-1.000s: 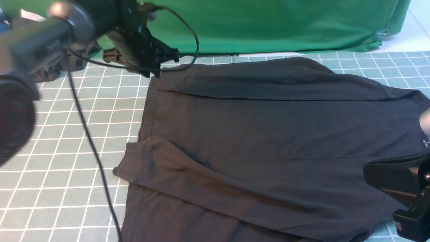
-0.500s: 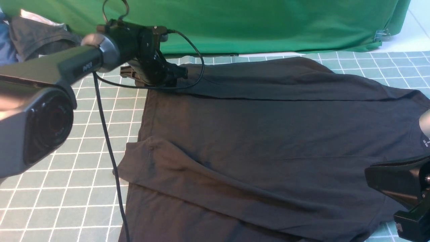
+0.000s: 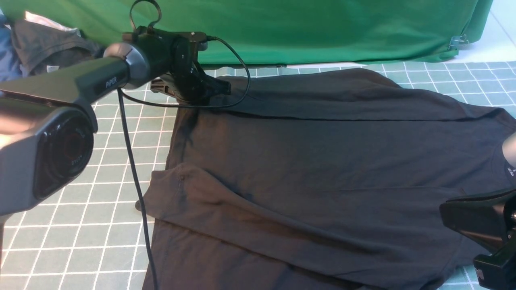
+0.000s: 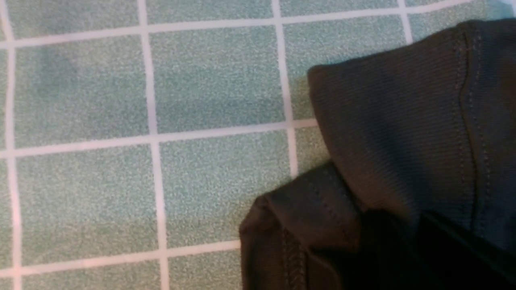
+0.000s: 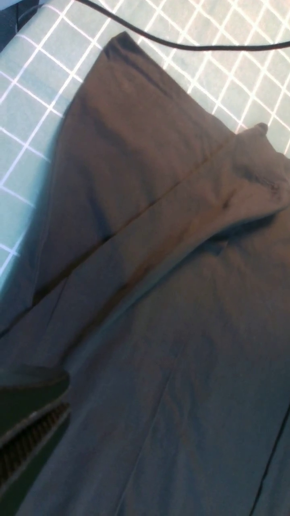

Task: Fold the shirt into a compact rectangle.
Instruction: 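Grab the top left corner of the dark shirt with the left gripper, then fold the left side of the dark shirt inward over its body with the left gripper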

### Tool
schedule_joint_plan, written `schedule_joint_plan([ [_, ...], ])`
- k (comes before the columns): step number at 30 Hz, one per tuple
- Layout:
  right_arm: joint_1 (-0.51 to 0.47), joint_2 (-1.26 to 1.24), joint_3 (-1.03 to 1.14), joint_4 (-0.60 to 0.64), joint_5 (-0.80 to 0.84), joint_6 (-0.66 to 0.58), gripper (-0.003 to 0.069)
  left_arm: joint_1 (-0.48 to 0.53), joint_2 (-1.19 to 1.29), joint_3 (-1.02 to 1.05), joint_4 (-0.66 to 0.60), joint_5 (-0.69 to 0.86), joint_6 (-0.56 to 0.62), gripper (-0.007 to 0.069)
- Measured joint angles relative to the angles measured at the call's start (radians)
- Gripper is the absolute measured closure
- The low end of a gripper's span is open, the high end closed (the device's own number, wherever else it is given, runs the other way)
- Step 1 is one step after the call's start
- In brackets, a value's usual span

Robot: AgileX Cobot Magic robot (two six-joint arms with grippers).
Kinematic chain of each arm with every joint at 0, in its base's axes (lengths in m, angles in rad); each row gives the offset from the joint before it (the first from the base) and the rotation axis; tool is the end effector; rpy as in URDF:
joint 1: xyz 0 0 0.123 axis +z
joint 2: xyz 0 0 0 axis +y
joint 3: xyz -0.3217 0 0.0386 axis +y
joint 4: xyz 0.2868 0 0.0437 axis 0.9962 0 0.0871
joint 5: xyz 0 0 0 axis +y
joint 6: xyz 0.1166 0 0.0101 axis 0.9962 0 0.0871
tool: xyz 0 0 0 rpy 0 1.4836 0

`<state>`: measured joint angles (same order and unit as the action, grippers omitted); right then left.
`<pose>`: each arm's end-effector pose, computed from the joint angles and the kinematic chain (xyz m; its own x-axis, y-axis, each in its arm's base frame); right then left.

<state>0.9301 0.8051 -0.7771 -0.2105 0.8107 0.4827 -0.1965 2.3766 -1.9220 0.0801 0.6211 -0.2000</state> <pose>0.1207 0.1322 0.3392 -0.6202 -0.2857 -0.7306 -0.5518 0.8209 0.1474 0.5895 -0.1118 0.1337 -0.8337 0.0291 -0.5514 0.0583 0.9977 -0.0356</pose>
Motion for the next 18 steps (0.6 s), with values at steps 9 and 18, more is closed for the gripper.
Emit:
schedule_joint_plan([
  [9, 0.0, 0.0, 0.0, 0.0, 0.005, -0.001, 0.0619, -0.003, -0.045, 0.0, 0.06, 0.046, 0.016, 0.0603],
  [18, 0.0, 0.0, 0.0, 0.0, 0.009, -0.001, 0.0619, -0.003, -0.053, 0.0, 0.017, 0.091, 0.054, 0.0599],
])
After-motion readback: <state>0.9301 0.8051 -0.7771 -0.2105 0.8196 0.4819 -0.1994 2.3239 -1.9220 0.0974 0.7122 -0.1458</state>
